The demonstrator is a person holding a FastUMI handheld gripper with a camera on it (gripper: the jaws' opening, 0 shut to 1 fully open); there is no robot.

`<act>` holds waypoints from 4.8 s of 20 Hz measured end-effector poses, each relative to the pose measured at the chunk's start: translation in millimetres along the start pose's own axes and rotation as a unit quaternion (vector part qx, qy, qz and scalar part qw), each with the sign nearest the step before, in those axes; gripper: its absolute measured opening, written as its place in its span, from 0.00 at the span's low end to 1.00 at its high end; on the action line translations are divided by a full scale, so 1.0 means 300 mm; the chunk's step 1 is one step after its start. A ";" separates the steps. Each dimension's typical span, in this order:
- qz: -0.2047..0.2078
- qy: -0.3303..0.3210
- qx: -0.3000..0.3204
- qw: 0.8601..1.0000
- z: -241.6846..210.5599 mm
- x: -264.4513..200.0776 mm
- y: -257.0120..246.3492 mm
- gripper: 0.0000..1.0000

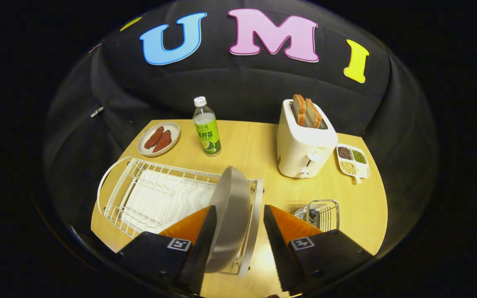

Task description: Take the plate from the dish rack, then take the spoon from the basket and place it into the plate.

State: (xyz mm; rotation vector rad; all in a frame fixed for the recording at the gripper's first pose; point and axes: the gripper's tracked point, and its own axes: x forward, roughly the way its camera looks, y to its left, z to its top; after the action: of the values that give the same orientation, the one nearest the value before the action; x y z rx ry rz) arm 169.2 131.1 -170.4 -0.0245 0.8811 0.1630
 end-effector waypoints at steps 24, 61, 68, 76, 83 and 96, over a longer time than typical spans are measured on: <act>-0.095 -0.013 -0.010 0.995 0.106 -0.059 0.015 0.28; 0.145 0.054 0.184 0.971 -0.550 -0.545 -0.531 0.24; 0.160 0.099 0.183 0.965 -0.633 -0.262 -0.572 0.24; 0.185 0.124 0.153 0.963 -0.685 -0.097 -0.541 0.25; 0.125 0.069 0.102 0.984 -0.657 -0.052 -0.645 0.46; 0.146 -0.173 -0.063 0.972 -0.274 -0.195 -0.509 0.98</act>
State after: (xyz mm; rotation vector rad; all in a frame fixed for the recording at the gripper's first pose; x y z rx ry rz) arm 93.1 -34.8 -184.8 0.0153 0.5201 0.4844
